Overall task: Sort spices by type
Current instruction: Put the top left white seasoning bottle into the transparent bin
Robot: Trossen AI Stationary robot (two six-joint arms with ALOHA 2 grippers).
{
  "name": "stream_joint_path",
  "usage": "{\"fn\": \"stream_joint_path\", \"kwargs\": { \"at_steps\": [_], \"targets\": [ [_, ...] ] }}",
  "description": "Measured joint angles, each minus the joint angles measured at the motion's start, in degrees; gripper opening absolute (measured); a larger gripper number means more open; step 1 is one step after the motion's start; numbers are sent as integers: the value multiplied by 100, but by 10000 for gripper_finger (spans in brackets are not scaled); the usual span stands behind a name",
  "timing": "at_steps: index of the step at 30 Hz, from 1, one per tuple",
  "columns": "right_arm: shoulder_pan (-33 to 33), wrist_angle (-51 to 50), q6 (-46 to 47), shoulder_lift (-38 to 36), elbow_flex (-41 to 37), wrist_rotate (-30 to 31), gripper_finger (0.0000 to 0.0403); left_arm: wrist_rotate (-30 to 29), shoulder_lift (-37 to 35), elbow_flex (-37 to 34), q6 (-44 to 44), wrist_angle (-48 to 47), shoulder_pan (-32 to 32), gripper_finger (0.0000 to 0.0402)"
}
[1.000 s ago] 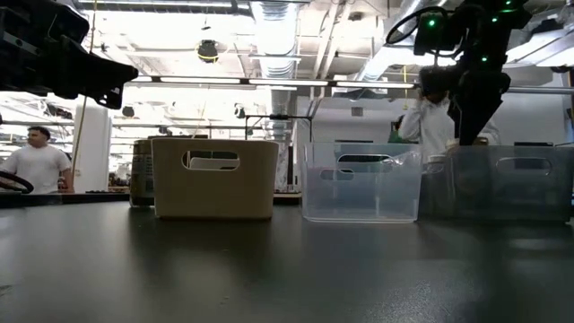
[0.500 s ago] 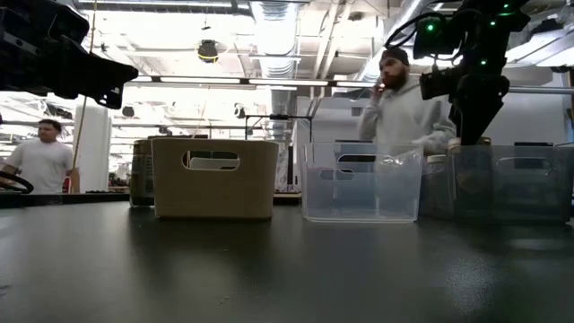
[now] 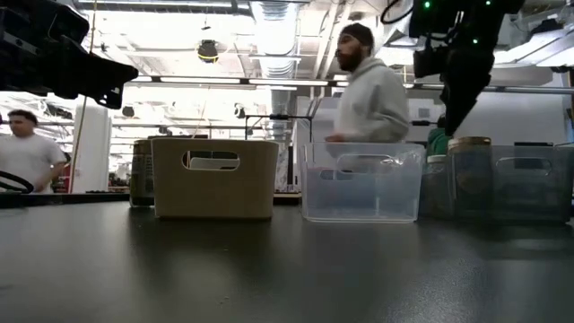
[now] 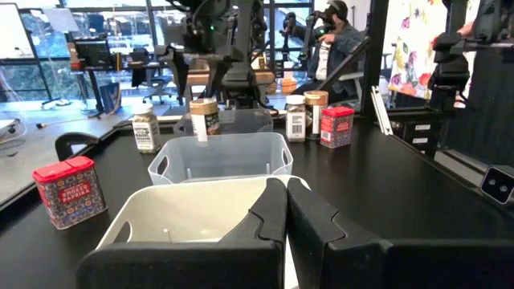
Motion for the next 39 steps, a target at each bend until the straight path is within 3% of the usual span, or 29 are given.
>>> {"fn": "stream_joint_path", "kwargs": {
  "at_steps": [10, 18, 28, 35, 39],
  "targets": [
    [0, 66, 189, -90, 193, 4, 368, 0, 0, -2, 1, -1, 0, 0],
    [172, 589, 571, -797, 175, 323, 364, 0, 0, 1, 2, -1, 1, 0],
    [570, 1916, 912, -1588, -355, 768, 363, 0, 0, 0, 8, 0, 0, 0],
    [728, 2680, 1331, -1607, -939, 794, 363, 0, 0, -2, 22, 0, 0, 0],
    [871, 3427, 1395, -1519, -1418, 794, 363, 0, 0, 0, -410, 1, -1, 0]
  ]
}}
